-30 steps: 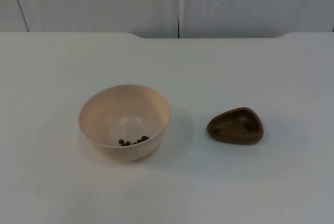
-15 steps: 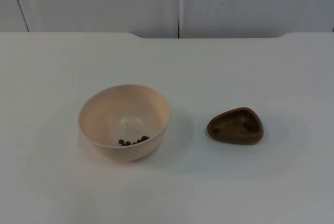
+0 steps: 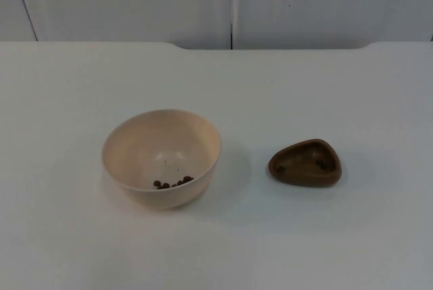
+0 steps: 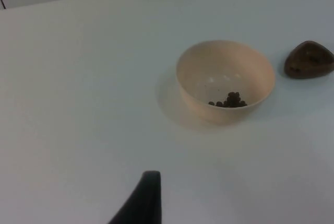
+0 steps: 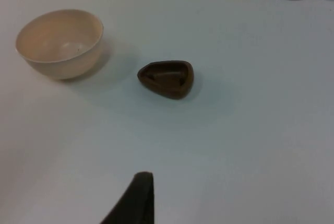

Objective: Pick up the bowl with the left hand and pour the coffee beans from the cup into the bowl with the right hand.

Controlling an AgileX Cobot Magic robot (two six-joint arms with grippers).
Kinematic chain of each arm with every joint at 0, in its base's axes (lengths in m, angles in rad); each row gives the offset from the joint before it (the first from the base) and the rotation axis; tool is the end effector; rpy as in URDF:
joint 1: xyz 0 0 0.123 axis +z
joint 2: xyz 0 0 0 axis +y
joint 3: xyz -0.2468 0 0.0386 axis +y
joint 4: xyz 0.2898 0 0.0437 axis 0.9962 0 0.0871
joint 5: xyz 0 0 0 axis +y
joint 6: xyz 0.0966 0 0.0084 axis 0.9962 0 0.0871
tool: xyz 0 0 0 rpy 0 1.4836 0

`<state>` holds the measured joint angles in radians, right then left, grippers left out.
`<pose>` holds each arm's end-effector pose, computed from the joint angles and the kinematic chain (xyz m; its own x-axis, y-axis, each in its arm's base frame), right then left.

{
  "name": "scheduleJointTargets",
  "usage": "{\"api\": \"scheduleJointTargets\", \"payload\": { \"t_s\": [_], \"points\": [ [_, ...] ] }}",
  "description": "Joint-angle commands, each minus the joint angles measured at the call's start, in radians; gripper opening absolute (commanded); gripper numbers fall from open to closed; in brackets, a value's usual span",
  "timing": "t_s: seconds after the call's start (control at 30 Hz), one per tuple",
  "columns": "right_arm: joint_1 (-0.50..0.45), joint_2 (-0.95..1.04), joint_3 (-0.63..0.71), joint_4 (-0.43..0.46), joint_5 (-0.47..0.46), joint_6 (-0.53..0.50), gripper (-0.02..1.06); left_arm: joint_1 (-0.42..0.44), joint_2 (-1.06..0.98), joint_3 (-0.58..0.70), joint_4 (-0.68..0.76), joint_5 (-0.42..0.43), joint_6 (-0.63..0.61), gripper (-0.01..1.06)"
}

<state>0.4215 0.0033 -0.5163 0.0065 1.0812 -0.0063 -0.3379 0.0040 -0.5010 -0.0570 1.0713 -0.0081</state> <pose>0.0639 0.0293 0.2978 -0.4208 -0.1922 -0.8865 -0.4151 0.9098 -0.0002 0.0671 -0.0287 0.2939 -0.4540 0.1220 -0.8826 0.3569 0.9325 -0.0547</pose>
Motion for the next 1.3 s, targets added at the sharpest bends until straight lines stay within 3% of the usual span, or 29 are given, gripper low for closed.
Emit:
{"api": "scheduleJointTargets", "payload": {
  "t_s": [0.0,1.27],
  "points": [
    [-0.002,-0.003,0.001,-0.007,-0.001,-0.013,1.05,-0.001,-0.004,0.007,-0.014,0.002,-0.008,1.05],
    [-0.005,-0.003,0.001,-0.007,-0.003,-0.01,1.05,-0.001,-0.004,0.007,-0.01,0.0,-0.008,1.05]
  ]
}}
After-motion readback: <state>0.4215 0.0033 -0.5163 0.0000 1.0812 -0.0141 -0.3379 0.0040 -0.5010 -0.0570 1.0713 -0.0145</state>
